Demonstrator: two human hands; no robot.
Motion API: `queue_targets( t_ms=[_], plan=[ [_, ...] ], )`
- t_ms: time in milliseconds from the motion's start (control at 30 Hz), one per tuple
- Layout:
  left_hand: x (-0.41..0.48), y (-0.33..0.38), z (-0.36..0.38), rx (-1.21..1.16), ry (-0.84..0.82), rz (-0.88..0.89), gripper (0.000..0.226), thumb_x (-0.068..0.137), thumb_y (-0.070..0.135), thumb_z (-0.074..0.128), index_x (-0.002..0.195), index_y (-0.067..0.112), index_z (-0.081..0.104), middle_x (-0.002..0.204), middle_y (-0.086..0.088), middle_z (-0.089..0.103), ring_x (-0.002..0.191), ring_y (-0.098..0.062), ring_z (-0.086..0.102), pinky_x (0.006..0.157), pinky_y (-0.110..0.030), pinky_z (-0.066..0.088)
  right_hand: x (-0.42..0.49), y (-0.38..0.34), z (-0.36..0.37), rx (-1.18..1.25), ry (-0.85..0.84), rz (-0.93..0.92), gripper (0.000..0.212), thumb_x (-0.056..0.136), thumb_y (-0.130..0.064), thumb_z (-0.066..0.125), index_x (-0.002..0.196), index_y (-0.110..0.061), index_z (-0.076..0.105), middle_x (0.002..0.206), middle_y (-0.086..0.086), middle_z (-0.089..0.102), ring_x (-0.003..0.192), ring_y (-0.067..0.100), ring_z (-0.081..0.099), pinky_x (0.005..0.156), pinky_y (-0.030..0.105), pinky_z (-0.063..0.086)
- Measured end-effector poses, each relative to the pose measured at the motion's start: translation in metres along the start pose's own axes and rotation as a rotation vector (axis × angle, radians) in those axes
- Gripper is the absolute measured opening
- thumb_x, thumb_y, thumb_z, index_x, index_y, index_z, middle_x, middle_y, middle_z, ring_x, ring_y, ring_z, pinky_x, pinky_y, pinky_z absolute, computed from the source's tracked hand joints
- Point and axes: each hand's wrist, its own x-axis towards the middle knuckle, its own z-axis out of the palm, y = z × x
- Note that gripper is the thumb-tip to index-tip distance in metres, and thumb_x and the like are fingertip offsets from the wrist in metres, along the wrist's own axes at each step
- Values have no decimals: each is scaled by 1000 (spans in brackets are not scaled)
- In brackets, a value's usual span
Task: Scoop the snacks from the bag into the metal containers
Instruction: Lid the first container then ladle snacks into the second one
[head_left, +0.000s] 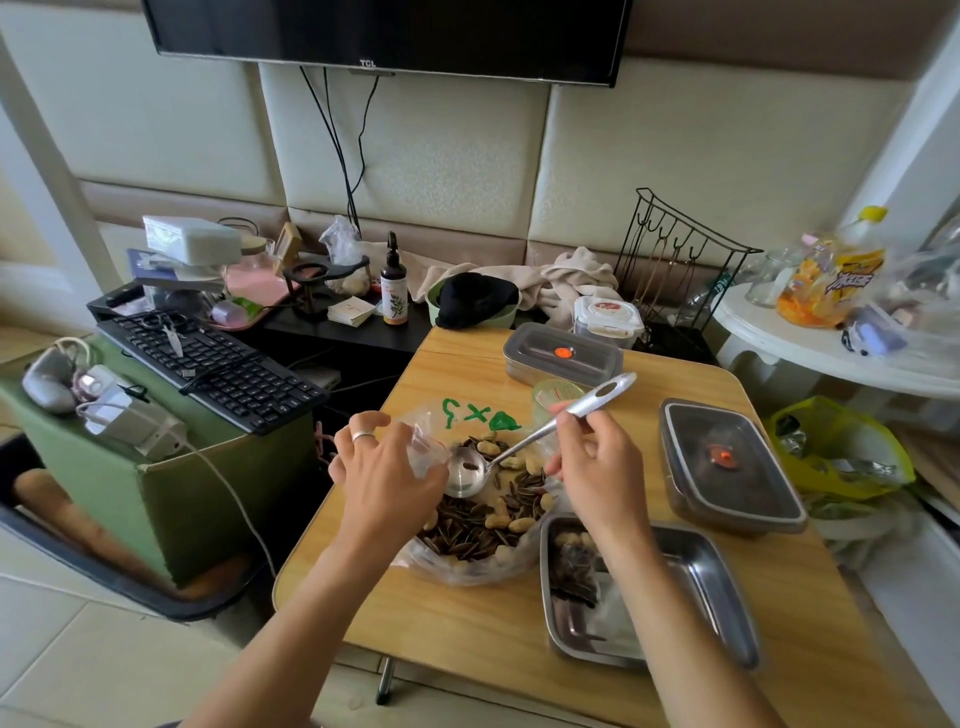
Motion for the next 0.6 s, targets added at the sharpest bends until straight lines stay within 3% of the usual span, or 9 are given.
queue_targets(
  t_ms=[133, 267, 333, 433, 600],
  plan=[
    [-1, -1, -1, -65, -94, -42, 25, 90, 39, 65, 107, 23, 56, 144, -6, 39, 138, -28, 25, 104, -46, 34, 1, 3, 1, -173, 53, -283, 22, 107, -25, 50, 100, -14, 67, 64, -2, 63, 49, 17, 61, 43, 35, 51],
    [-2, -2, 0, -114, -115, -27, 30, 91, 34, 65, 116, 18, 59, 141, -7, 40, 129, -27, 34, 98, -39, 39, 5, 2, -10, -298, 153, -554, 26, 106, -23, 45, 101, -10, 67, 62, -6, 55, 45, 4, 47, 41, 15, 34],
    [-2, -2, -1, -112, -114, -23, 32, 91, 32, 65, 118, 16, 60, 140, -7, 40, 127, -26, 36, 95, -37, 40, 4, 0, -14, -340, 149, -633, 25, 105, -20, 47, 98, -7, 68, 64, -8, 53, 48, -4, 40, 46, 7, 32],
    [-2, -1, -3, -126, -118, -14, 30, 91, 30, 65, 117, 16, 60, 138, -6, 41, 127, -25, 37, 93, -34, 38, 2, -2, -13, -391, 117, -734, 27, 103, -19, 47, 91, -6, 67, 67, -12, 48, 48, 2, 37, 46, 3, 28],
    [-3, -2, -2, -164, -119, -14, 27, 91, 29, 66, 114, 16, 59, 138, -5, 41, 131, -23, 35, 96, -31, 36, -5, -9, -3, -330, 30, -728, 29, 104, -22, 44, 93, -5, 66, 65, -18, 41, 43, -3, 37, 48, 1, 28]
  ],
)
